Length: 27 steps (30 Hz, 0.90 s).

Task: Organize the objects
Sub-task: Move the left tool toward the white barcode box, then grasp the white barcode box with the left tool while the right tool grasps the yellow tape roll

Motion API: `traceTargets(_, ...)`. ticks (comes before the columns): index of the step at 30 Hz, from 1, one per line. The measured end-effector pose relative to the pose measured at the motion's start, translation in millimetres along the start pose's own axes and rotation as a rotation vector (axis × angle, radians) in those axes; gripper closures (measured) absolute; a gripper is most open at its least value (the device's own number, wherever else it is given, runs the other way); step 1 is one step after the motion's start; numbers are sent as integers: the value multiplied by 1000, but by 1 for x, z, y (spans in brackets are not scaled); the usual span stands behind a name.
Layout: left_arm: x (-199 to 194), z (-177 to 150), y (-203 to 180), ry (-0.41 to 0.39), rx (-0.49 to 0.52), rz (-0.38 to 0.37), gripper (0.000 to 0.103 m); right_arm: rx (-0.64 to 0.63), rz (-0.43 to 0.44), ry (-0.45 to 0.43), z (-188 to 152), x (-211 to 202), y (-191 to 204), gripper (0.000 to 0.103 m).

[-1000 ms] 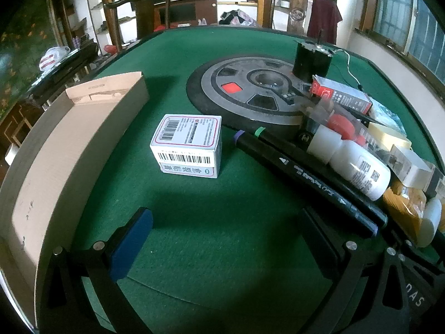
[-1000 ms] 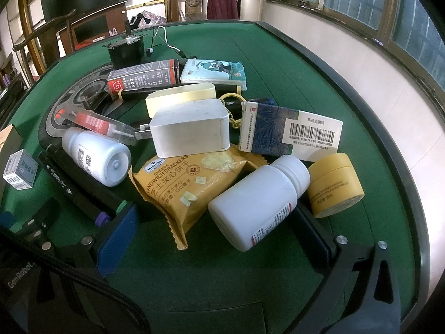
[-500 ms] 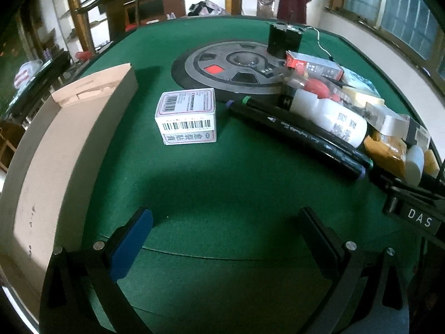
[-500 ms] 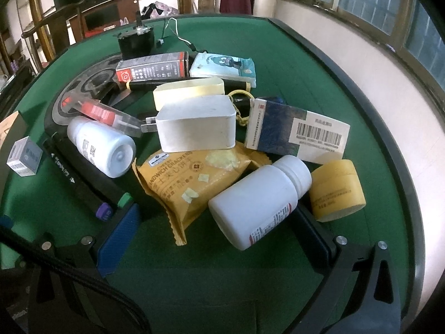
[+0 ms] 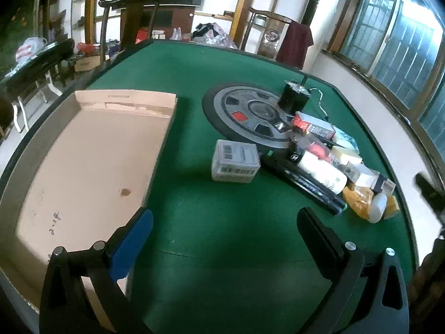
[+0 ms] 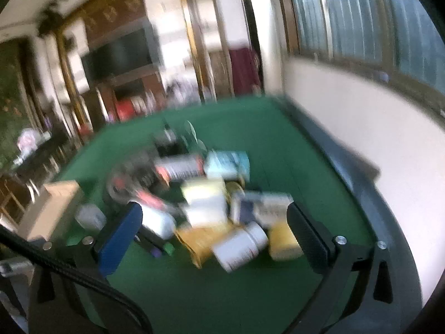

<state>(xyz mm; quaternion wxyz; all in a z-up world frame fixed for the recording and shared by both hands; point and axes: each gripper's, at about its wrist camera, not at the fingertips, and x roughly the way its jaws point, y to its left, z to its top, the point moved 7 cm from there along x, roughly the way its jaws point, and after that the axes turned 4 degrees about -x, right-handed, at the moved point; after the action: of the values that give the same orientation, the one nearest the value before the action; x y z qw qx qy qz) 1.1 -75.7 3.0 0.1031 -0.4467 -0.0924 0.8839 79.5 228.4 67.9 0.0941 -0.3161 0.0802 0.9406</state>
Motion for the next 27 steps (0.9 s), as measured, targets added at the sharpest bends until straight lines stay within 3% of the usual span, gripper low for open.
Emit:
traceTargets(3,7,6,-11,23,17,-15,2,74,-70,11,-5,3,-30,0)
traceTargets(6,12,22,-5,-27,18,7,2,119,-57,55,-14,5,-46,0)
traceTargets(10,32,42,5,-40,125,139,2,104,-54,86,-27,8,-50,0)
traceTargets(16,48,43,-8,-28,205,173,2,114,-1,110,-29,18,-42,0)
traceTargets(20,62,42,-16,5,228,192,12,87,11,108,-29,14,-35,0)
traceTargets(25,75,38,-22,61,219,140,32,79,8,109,-27,14,-32,0)
traceTargets(27,79,35,-23,82,224,126,46,81,11,116,-27,16,-31,0)
